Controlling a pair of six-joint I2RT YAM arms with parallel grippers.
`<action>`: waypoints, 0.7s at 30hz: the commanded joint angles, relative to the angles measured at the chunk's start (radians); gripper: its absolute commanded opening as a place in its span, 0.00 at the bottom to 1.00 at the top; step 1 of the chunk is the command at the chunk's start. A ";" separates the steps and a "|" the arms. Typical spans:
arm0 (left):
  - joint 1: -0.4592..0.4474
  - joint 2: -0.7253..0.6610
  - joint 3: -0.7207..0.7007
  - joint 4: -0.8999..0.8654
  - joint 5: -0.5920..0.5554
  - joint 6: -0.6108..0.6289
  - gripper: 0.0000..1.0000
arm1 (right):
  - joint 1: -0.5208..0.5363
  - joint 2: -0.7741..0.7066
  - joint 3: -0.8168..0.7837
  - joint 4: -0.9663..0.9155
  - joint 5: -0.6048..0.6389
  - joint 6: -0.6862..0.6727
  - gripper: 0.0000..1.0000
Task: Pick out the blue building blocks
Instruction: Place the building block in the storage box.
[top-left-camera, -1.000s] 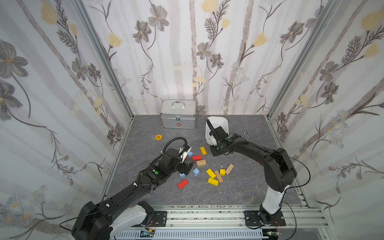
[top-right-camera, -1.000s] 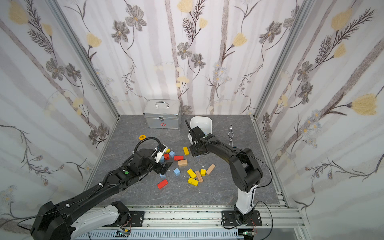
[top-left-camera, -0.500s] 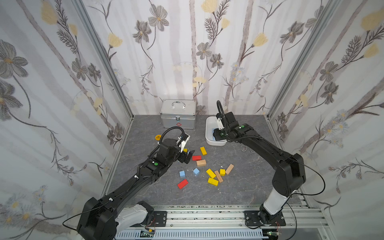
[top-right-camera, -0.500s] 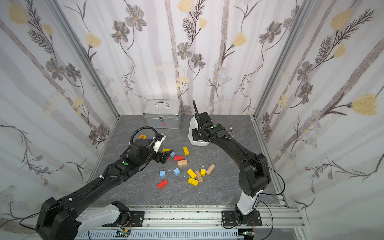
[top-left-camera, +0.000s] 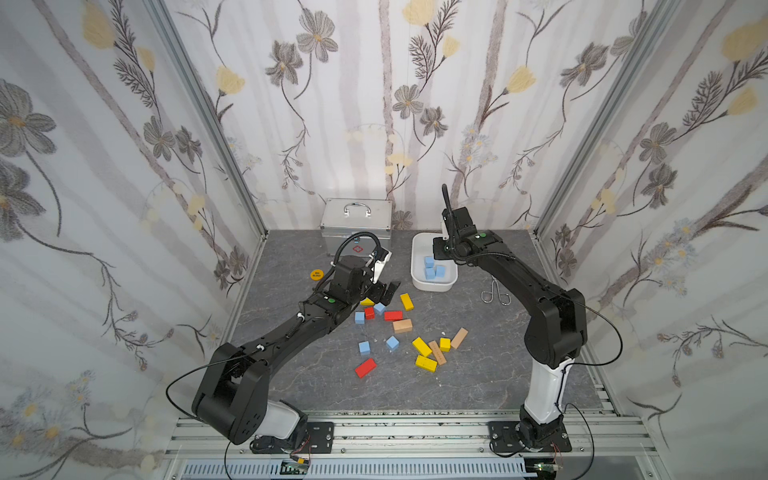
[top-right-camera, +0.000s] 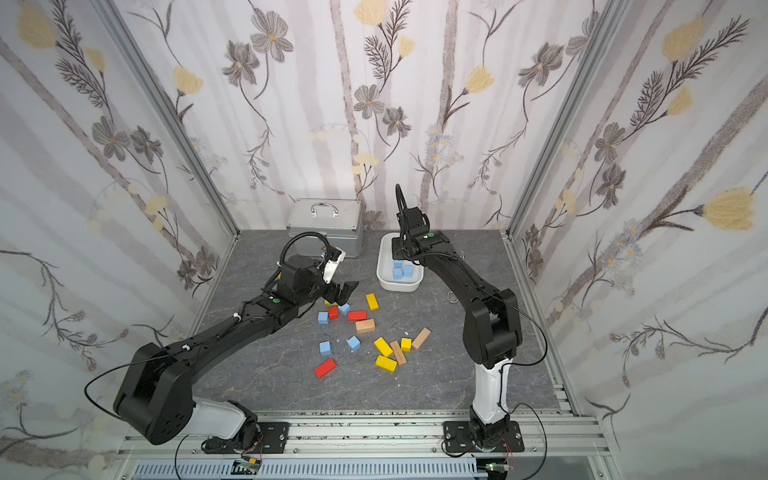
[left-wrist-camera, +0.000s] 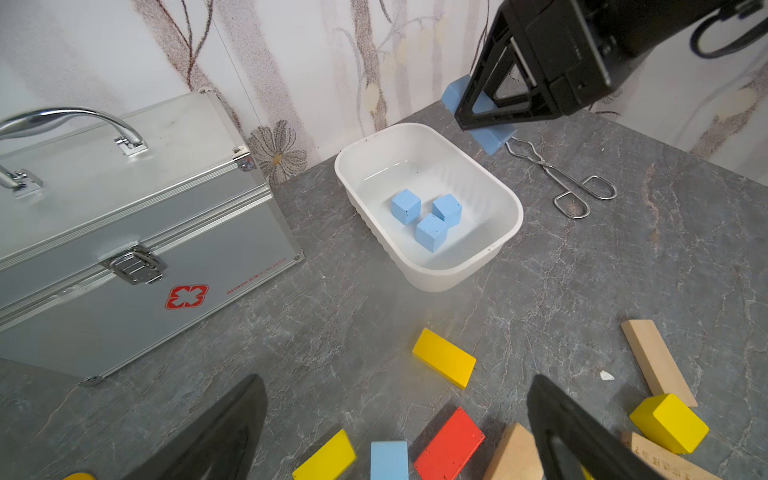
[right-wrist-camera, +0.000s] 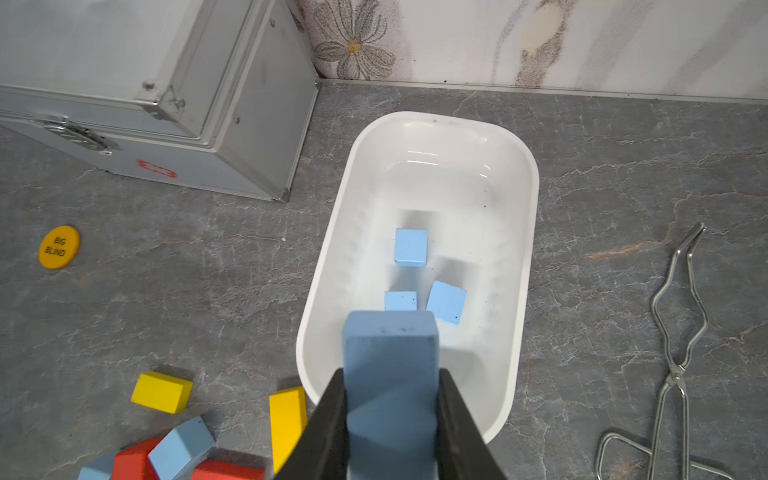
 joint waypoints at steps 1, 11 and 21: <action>0.005 0.036 0.021 0.074 0.015 0.005 1.00 | -0.011 0.060 0.055 0.018 0.036 -0.015 0.00; 0.008 0.128 0.021 0.118 0.023 -0.019 1.00 | -0.065 0.251 0.244 -0.010 0.041 -0.030 0.00; 0.010 0.183 0.017 0.122 0.021 -0.013 1.00 | -0.099 0.398 0.357 -0.003 0.030 -0.050 0.00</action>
